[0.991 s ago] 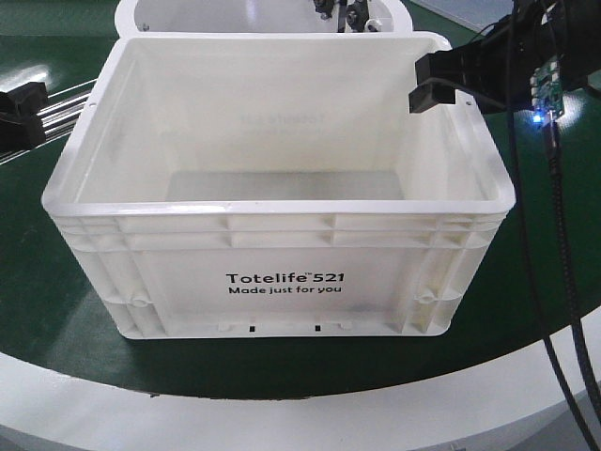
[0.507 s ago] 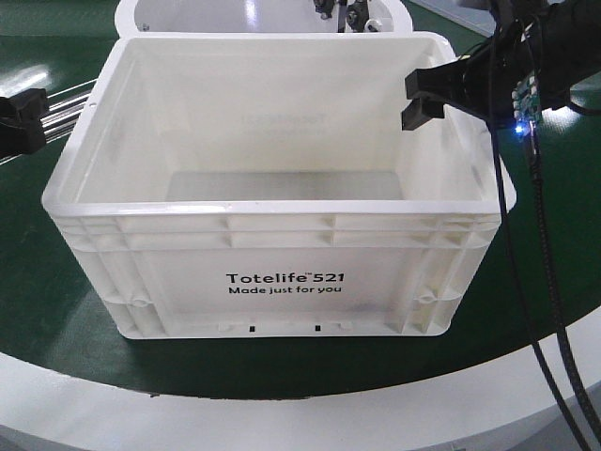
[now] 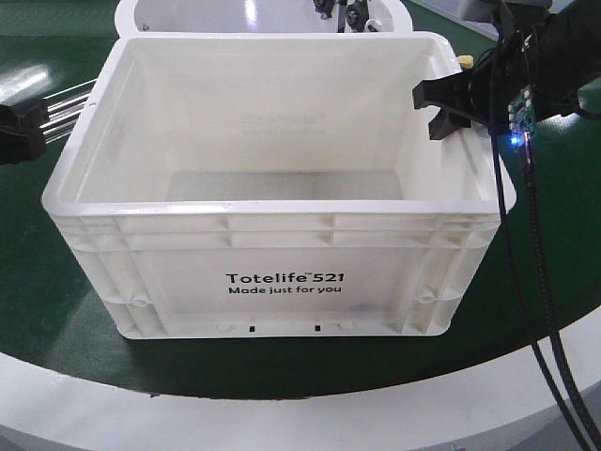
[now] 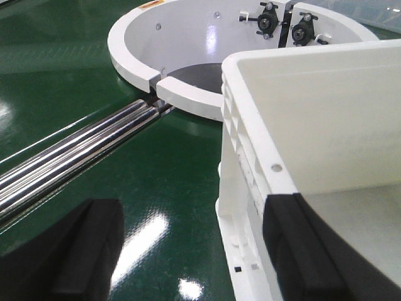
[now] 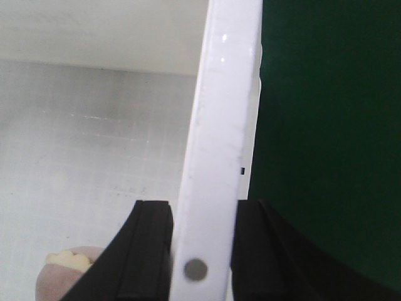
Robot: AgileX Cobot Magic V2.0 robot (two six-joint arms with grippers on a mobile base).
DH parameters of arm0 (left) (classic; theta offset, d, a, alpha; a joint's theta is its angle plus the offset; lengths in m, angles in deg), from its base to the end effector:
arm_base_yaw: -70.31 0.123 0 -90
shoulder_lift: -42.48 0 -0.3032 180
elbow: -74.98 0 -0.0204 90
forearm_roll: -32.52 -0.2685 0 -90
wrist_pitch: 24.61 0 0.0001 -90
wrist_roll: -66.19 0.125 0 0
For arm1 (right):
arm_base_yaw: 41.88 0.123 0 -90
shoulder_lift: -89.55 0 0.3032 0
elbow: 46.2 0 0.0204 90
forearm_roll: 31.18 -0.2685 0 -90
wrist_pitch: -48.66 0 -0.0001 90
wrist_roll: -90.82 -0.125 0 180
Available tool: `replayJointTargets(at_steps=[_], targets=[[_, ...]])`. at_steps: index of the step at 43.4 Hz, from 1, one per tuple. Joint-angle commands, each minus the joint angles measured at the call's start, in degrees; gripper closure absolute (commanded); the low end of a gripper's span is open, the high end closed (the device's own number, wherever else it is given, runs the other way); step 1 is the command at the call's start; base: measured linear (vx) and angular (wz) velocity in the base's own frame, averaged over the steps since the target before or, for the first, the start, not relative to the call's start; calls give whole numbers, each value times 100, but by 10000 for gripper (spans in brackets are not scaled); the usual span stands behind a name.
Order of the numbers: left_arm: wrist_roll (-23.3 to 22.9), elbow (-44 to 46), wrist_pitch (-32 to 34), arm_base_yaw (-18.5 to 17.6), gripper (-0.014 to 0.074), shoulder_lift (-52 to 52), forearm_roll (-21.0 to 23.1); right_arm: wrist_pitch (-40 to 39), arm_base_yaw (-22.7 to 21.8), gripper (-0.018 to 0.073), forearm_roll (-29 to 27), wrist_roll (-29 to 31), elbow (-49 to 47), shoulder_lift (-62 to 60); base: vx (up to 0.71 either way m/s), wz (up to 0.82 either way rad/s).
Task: Place moving items into box and shelve
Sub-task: 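Grip the crate's side rims with the left and right grippers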
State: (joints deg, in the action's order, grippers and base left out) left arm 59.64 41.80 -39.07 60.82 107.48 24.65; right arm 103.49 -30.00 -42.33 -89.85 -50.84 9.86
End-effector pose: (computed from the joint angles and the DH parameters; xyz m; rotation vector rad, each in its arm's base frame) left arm 0.2531 -0.0380 0.3319 0.1584 1.9575 -0.0628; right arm 0.3728 0.0986 0.3082 -0.1648 2.6280 0.3232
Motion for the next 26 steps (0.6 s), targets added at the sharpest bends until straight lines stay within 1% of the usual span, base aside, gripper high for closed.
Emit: replayJointTargets(at_steps=[1, 3, 6, 12, 26], targets=[[-52, 169, 372, -9, 32, -114, 63, -218, 19, 569, -354, 67, -180, -219, 0, 0], [-52, 173, 358, -9, 32, -114, 110, -212, 19, 568, -354, 67, -180, -219, 0, 0], [-52, 244, 259, -9, 32, -114, 326, -208, 19, 567, -354, 67, -180, -219, 0, 0], [-26, 621, -281, -9, 32, -91, 787, -194, 19, 566, -354, 67, -180, -219, 0, 0], [-25, 1933, -1528, -9, 32, 353, 787, -194, 19, 567, -354, 188, -180, -219, 0, 0]])
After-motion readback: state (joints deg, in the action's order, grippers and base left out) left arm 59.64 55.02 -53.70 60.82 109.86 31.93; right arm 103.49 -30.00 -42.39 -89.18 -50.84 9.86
